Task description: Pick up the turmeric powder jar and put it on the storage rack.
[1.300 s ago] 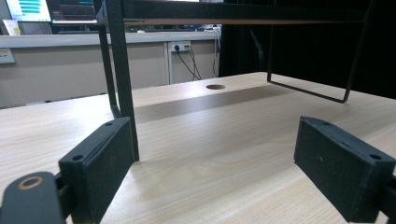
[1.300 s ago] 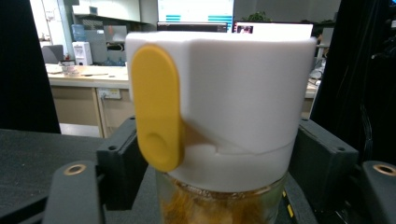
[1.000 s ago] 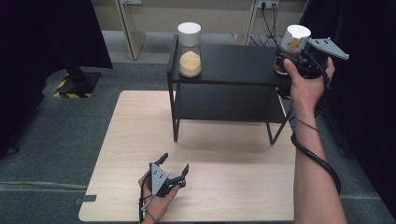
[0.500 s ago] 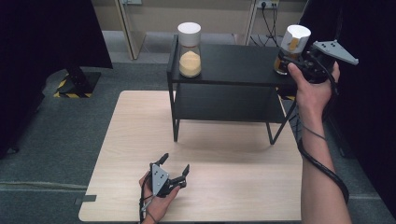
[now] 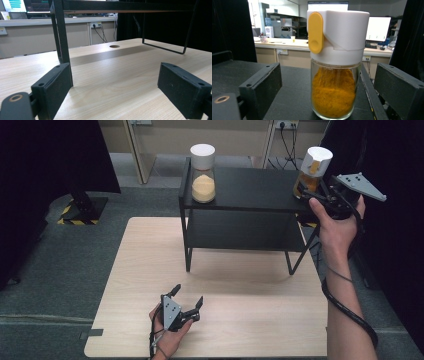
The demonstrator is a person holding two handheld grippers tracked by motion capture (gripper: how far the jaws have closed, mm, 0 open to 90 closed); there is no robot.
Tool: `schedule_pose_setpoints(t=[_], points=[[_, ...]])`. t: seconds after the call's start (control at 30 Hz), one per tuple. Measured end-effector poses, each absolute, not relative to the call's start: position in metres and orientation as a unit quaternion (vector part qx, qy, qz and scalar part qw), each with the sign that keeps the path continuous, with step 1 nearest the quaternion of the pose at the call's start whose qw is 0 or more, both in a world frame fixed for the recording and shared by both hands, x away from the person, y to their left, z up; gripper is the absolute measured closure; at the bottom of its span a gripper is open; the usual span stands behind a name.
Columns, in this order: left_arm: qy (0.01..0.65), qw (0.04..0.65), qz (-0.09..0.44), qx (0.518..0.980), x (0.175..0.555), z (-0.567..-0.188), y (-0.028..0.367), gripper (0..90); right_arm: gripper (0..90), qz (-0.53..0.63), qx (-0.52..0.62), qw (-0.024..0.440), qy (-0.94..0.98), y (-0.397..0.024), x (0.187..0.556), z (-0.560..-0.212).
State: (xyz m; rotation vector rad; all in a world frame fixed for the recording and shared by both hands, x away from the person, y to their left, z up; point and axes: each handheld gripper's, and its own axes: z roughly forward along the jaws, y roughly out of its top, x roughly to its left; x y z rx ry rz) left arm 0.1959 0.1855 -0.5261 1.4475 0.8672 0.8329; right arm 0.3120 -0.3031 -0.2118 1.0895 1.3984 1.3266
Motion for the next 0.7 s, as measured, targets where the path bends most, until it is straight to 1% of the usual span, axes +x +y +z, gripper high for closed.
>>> schedule_pose_setpoints(t=[0.13,0.47,0.7], points=[[0.372,0.589,0.358,0.622,0.196,-0.526,0.185,11.3,7.8,0.547,0.436,0.438,0.564,-0.305,0.306,-0.216],[0.371,0.588,0.359,0.622,0.195,-0.526,0.185,11.2,7.8,0.545,0.424,0.441,0.574,-0.308,0.292,-0.229],[0.372,0.588,0.359,0.623,0.195,-0.526,0.185,11.1,7.7,0.554,0.42,0.437,0.57,-0.313,0.28,-0.243]])
